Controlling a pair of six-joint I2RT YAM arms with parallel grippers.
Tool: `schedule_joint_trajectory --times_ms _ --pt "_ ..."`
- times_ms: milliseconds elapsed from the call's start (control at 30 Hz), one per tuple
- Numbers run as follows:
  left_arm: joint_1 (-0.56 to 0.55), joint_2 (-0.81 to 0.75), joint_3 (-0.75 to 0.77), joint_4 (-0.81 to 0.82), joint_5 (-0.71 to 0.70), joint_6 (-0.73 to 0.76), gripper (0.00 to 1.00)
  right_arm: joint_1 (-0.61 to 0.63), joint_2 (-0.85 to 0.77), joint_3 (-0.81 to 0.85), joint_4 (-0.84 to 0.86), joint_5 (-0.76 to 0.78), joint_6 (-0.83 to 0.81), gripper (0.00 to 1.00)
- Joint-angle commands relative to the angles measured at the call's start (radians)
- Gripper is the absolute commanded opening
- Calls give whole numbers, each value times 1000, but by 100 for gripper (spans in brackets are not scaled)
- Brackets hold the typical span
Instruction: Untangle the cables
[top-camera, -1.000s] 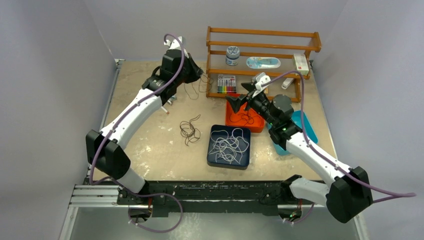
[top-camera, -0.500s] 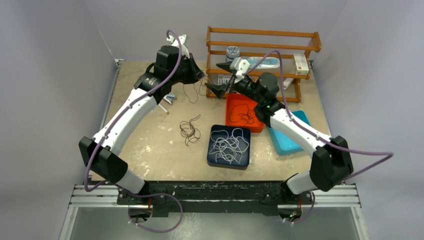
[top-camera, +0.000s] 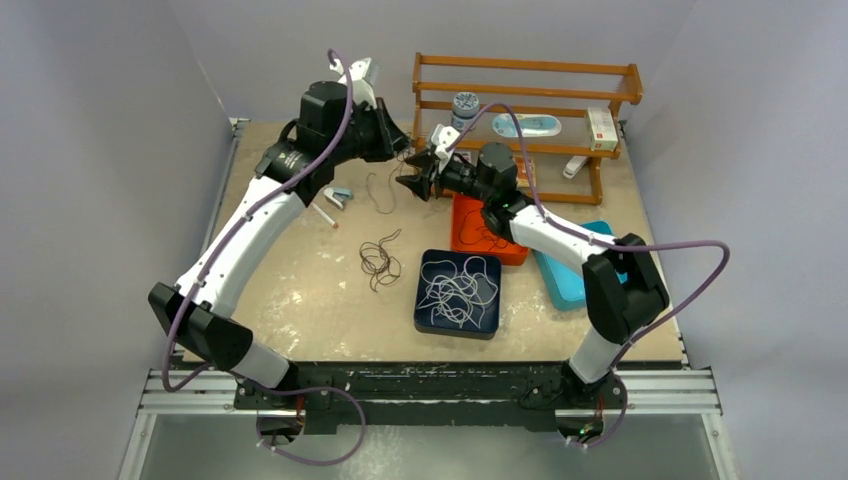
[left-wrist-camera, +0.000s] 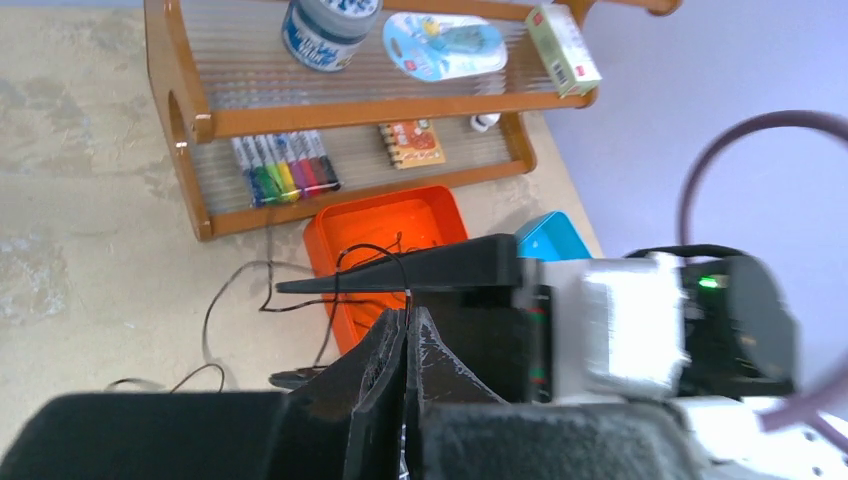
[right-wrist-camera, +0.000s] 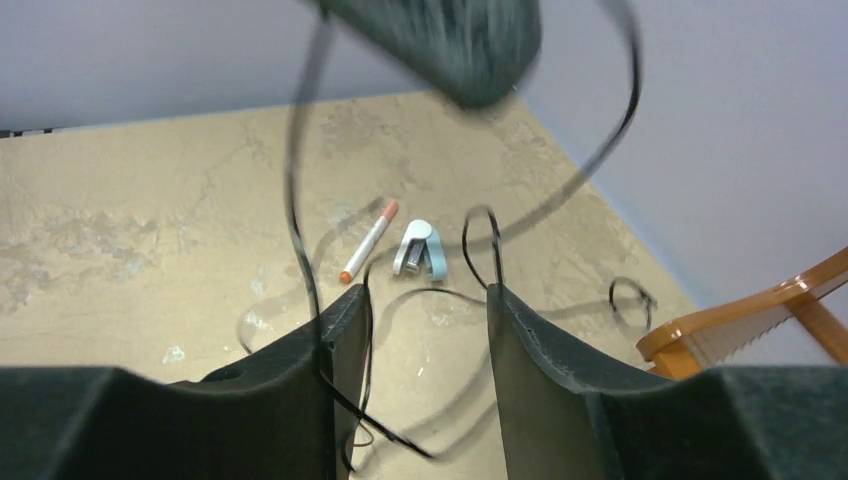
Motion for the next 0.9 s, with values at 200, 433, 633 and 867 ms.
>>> schedule_joint_trajectory --times_ms 200,433,633,867 --pt "8 -117 173 3 -39 53 0 0 -13 -98 93 25 75 41" --pt "8 -134 205 -5 -91 74 0 1 -99 -274 145 53 122 39" --pt "7 -126 191 -7 -49 87 0 0 -274 -373 188 126 122 64" --pt "7 -116 153 8 75 104 0 0 -435 -293 147 134 53 75"
